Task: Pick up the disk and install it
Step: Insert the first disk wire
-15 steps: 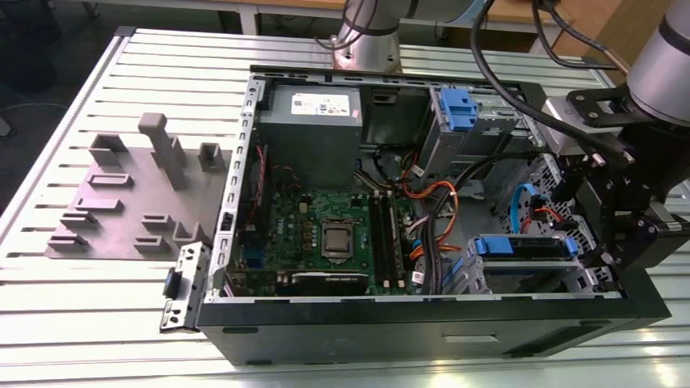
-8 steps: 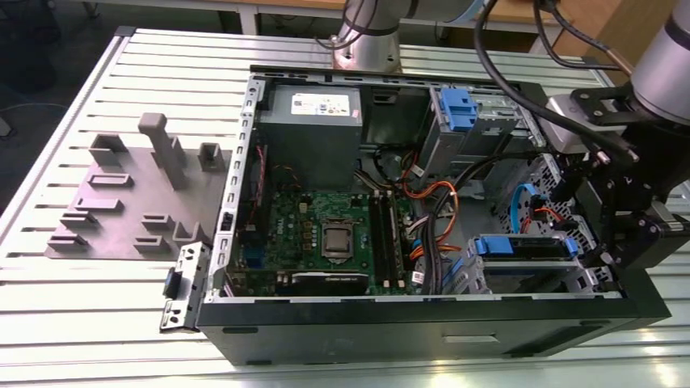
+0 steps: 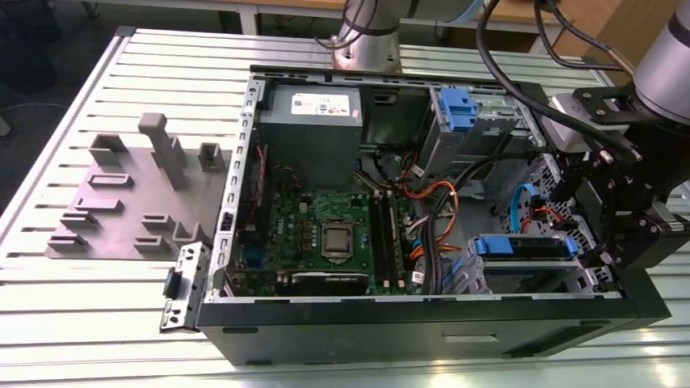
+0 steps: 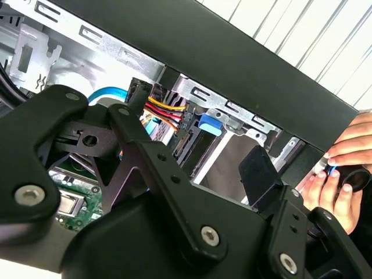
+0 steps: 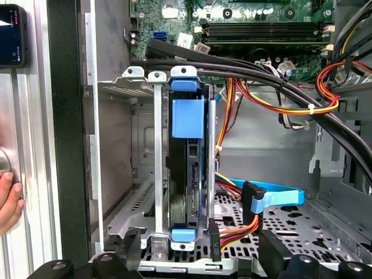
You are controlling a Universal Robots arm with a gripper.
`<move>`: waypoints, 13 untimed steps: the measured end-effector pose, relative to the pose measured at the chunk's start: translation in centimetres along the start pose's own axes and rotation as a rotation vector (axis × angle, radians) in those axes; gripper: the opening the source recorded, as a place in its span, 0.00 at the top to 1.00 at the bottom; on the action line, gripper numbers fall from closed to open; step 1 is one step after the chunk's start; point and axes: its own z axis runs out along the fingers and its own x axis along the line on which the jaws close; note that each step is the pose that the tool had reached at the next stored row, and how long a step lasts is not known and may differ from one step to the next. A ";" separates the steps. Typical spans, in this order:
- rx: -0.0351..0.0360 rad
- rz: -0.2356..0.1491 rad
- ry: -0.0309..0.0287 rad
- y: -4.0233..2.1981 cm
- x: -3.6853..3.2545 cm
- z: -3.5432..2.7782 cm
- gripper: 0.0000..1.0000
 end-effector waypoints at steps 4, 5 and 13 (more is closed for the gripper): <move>-0.0002 0.000 -0.0001 0.00 0.00 0.00 0.12; -0.0003 0.000 0.0000 0.00 0.00 0.00 0.12; -0.0008 0.000 0.0000 0.00 0.00 0.00 0.26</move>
